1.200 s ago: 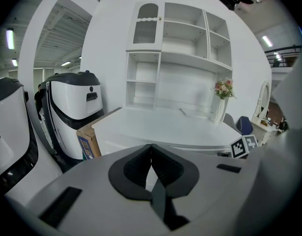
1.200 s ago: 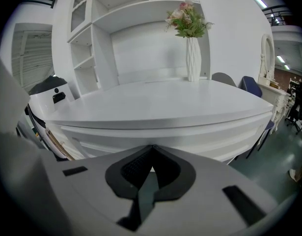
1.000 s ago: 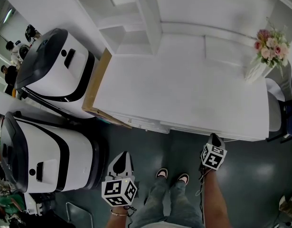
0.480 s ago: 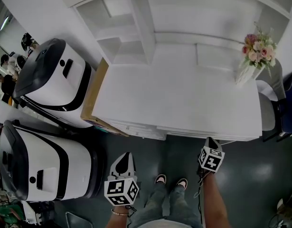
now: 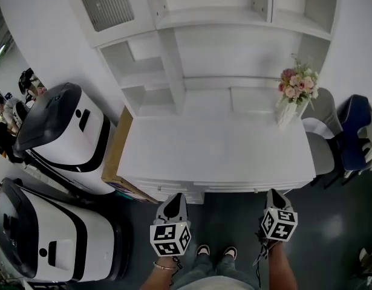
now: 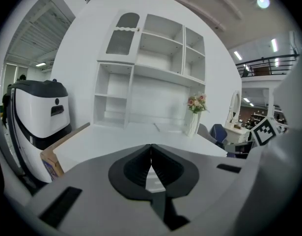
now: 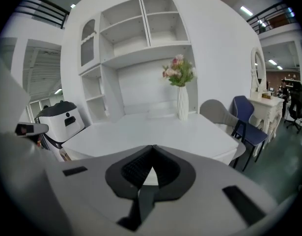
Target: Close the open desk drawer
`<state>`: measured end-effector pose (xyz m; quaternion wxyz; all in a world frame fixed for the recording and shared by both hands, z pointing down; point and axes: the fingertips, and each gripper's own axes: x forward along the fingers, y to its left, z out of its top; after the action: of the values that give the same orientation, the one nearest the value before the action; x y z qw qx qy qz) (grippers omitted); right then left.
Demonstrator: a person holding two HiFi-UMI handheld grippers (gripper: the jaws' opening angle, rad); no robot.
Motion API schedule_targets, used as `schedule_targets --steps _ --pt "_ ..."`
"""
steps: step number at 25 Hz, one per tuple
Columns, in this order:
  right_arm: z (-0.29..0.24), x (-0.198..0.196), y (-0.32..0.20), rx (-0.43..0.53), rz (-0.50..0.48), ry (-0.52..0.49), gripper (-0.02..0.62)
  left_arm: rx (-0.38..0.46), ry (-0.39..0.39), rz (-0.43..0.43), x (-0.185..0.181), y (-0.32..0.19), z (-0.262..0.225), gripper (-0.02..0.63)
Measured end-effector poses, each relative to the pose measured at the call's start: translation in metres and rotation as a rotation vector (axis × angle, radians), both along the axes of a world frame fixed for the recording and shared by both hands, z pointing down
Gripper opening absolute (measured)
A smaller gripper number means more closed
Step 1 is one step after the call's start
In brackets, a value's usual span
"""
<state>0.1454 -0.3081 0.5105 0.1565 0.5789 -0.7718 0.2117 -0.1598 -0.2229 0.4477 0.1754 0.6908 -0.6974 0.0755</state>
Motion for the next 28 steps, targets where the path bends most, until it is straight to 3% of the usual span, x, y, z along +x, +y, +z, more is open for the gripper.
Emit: schedule_targets --steps 6,14,28 --pt "-0.066 0.047 0.033 0.131 0.109 0.007 0.008 0.078 0.005 0.105 0.029 -0.031 -0.025 0.020" --pt "-0.083 0.078 0.059 0.170 0.209 -0.005 0.008 0.114 0.002 0.199 0.062 -0.054 -0.038 0.020" --pt "-0.085 0.077 0.057 0.168 0.208 0.001 0.005 0.105 -0.020 0.223 0.072 -0.058 -0.039 0.020"
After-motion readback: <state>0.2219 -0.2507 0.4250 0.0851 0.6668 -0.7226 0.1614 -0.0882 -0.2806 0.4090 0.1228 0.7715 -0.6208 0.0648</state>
